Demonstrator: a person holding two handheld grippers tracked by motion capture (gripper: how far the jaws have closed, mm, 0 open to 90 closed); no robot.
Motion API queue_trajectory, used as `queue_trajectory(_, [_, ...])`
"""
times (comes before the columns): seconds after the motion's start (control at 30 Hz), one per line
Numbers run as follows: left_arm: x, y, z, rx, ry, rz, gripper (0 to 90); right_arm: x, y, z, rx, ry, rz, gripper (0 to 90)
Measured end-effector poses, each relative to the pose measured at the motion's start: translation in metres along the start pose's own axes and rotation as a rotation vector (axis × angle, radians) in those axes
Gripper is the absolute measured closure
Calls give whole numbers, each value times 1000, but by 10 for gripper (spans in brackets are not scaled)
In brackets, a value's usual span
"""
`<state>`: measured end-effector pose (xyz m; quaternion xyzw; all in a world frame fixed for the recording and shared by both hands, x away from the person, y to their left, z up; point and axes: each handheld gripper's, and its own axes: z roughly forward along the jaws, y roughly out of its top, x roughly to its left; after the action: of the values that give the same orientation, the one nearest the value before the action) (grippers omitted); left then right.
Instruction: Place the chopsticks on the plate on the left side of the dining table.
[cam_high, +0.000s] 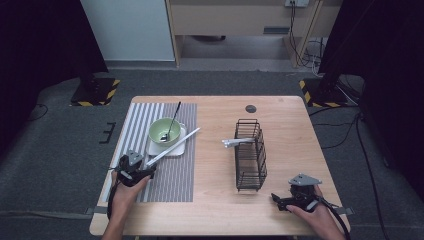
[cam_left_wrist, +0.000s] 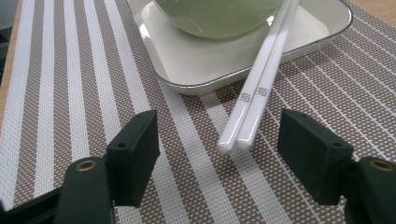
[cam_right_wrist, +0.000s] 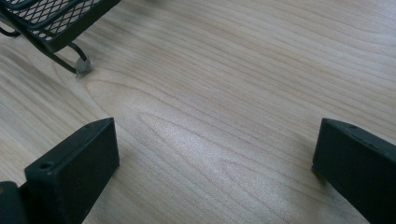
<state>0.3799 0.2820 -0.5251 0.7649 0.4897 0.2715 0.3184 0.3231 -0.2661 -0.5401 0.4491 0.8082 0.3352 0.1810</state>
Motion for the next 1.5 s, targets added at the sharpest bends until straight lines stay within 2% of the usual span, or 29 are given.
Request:
queue_trajectory(0.4, [-6, 4, 3, 3, -3, -7, 316, 0, 0, 0, -1, 0, 0, 3])
queue_trajectory(0.6, [-2, 3, 4, 7, 14, -23, 352, 0, 0, 0, -1, 2, -2, 3])
queue_trajectory(1.5, [9, 9, 8, 6, 41, -28, 349, 0, 0, 0, -1, 2, -3, 3])
